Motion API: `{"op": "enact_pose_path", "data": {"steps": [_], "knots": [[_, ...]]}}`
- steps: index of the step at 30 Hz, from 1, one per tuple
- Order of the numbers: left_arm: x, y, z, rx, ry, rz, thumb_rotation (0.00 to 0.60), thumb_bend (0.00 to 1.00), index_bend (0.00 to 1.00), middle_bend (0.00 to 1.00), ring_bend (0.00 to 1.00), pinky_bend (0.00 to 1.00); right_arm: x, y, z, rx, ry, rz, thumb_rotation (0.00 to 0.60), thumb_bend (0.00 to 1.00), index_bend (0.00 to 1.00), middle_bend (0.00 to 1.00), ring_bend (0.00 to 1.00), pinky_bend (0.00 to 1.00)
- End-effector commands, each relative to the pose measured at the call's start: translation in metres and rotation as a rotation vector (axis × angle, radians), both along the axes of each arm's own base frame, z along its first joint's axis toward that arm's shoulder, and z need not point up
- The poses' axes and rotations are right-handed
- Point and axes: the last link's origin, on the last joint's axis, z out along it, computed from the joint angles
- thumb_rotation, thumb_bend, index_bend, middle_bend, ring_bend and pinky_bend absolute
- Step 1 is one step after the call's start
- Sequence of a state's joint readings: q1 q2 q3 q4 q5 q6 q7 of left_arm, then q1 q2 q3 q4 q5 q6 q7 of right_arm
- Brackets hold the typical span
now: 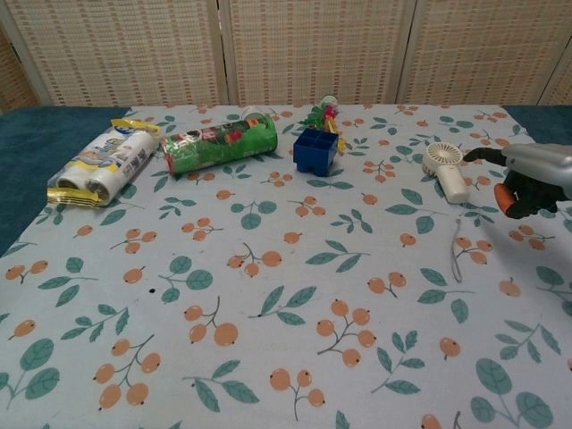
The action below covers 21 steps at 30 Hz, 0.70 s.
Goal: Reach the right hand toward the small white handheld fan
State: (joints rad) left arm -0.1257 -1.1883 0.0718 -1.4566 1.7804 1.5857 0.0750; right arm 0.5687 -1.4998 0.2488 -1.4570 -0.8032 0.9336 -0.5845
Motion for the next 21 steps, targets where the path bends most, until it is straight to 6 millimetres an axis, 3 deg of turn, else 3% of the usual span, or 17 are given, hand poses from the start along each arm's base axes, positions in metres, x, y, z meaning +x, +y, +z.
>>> {"op": "enact_pose_path", "data": {"steps": [1, 21], "knots": [[0.000, 0.000, 0.000, 0.001, -0.002, 0.001, 0.600, 0.42, 0.23, 0.25, 0.16, 0.36, 0.006, -0.010, -0.009, 0.005, 0.008, -0.015, 0.600, 0.73, 0.01, 0.78, 0.66, 0.69], [0.000, 0.000, 0.000, -0.001, 0.000, 0.001, 0.600, 0.42, 0.23, 0.26, 0.16, 0.36, -0.001, -0.033, -0.016, -0.031, 0.014, -0.088, 0.600, 0.73, 0.04, 0.78, 0.66, 0.69]]}}
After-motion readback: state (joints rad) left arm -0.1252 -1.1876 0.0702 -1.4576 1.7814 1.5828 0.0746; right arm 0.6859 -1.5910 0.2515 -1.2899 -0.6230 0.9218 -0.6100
